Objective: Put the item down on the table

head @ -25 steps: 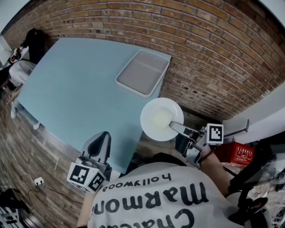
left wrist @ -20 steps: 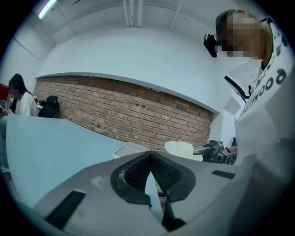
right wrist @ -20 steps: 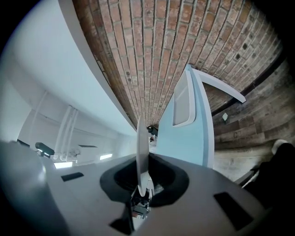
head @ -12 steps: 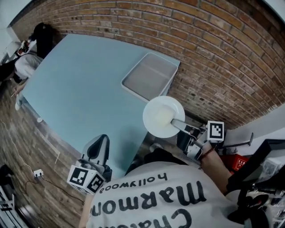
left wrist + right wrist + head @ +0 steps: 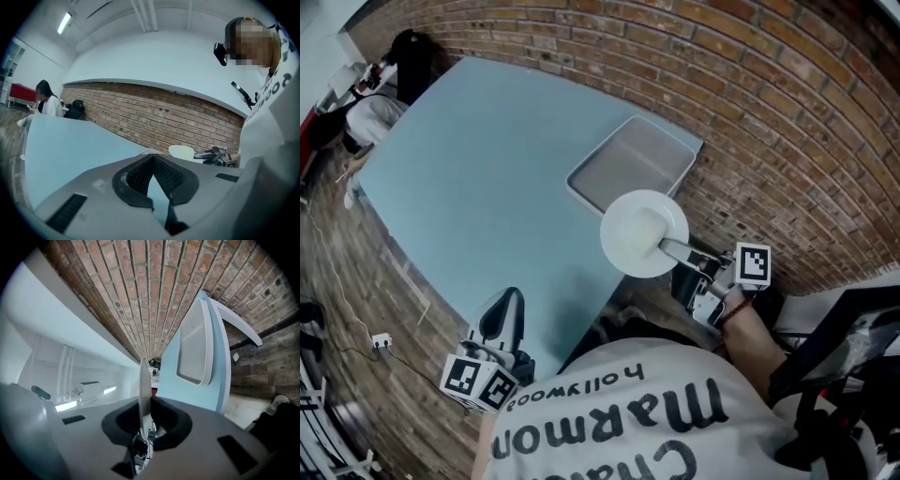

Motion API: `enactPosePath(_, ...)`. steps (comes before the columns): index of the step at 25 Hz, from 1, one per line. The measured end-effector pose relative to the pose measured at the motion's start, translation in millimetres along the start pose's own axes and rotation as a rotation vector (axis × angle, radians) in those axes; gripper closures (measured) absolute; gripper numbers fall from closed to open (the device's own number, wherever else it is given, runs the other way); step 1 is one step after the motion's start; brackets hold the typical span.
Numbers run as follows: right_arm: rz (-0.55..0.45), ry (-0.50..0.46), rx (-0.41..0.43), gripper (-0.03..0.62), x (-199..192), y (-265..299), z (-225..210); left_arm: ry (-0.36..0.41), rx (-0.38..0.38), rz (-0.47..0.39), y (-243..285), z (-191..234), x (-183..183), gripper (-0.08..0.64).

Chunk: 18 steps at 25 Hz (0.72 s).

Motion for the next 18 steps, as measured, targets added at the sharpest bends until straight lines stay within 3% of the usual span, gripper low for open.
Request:
enactPosePath(9,0.013,0.024,0.003,0.563,35,11,-25,-0.046,0.080,-0.025,1,-3,2,0.554)
enactPosePath(18,0.030,0.045,-0.017,0.563,70,32,-54,-0.045,0.164,-0.008,8,0,-1,0.554)
Point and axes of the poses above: the fingertips, and each gripper's own axes: y forward along the fingers, z to its left, x out of its top, the point moved 3 cm from there along -y, backward along the fingers
